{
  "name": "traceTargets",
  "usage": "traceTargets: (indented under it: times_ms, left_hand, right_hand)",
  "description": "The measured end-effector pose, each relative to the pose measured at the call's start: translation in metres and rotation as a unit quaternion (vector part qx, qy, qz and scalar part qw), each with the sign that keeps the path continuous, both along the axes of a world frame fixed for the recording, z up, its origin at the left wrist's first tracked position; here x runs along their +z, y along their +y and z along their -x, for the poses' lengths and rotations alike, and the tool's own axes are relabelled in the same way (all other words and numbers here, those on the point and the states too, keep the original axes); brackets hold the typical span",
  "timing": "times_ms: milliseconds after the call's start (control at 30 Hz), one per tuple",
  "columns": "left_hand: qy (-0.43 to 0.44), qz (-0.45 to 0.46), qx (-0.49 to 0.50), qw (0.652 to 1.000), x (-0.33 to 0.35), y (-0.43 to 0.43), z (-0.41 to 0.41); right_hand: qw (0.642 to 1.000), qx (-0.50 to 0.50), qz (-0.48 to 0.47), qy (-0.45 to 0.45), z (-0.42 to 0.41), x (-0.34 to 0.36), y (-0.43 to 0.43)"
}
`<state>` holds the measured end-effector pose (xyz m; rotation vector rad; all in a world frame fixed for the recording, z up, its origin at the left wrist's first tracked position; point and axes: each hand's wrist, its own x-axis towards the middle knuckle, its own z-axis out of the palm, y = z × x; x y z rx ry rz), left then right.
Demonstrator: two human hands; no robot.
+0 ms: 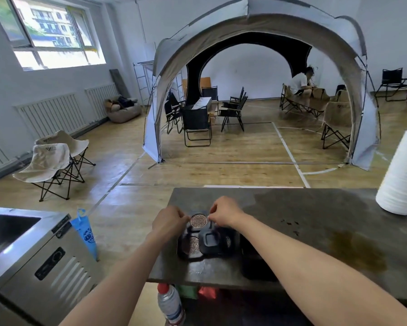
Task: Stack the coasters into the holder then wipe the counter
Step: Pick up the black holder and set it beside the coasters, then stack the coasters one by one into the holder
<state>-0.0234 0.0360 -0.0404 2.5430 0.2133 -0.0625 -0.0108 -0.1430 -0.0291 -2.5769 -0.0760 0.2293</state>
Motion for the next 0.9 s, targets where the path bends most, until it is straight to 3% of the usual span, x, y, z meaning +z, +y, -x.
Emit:
traceTargets:
  times_ms: [167,300,400,533,600,767,900]
  left_hand:
    - [0.018,0.01,0.002,1.0,-0.01,-0.003,-0.015]
    - [0.018,0.047,0.014,0.999,-0.007,-0.003,-0.022]
    - [0.016,0.149,0.035,0.988,0.011,-0.005,-0.027]
    - [0.036,0.264,0.008,0.964,0.044,-0.017,-0.02]
    - [0.06,0.305,-0.025,0.95,0.057,-0.029,-0.01]
    - [0.151,0.333,-0.093,0.926,0.058,-0.061,0.018]
    - [0.157,0.313,-0.11,0.93,0.054,-0.085,0.041]
  right_hand:
    - [0.998,-0.054,0.017,0.007,-0.016,-0.009,0.018]
    - [0.994,-0.102,-0.036,0.019,-0.023,-0.011,0.019]
    - [0.981,-0.126,-0.146,0.034,-0.025,-0.002,0.003]
    - [0.916,-0.156,-0.364,0.059,-0.01,0.033,-0.032]
    - [0.891,-0.154,-0.418,0.086,0.002,0.048,-0.057]
    - [0.901,-0.127,-0.388,0.15,0.052,0.069,-0.111]
    - [0.902,-0.151,-0.379,0.141,0.082,0.061,-0.135]
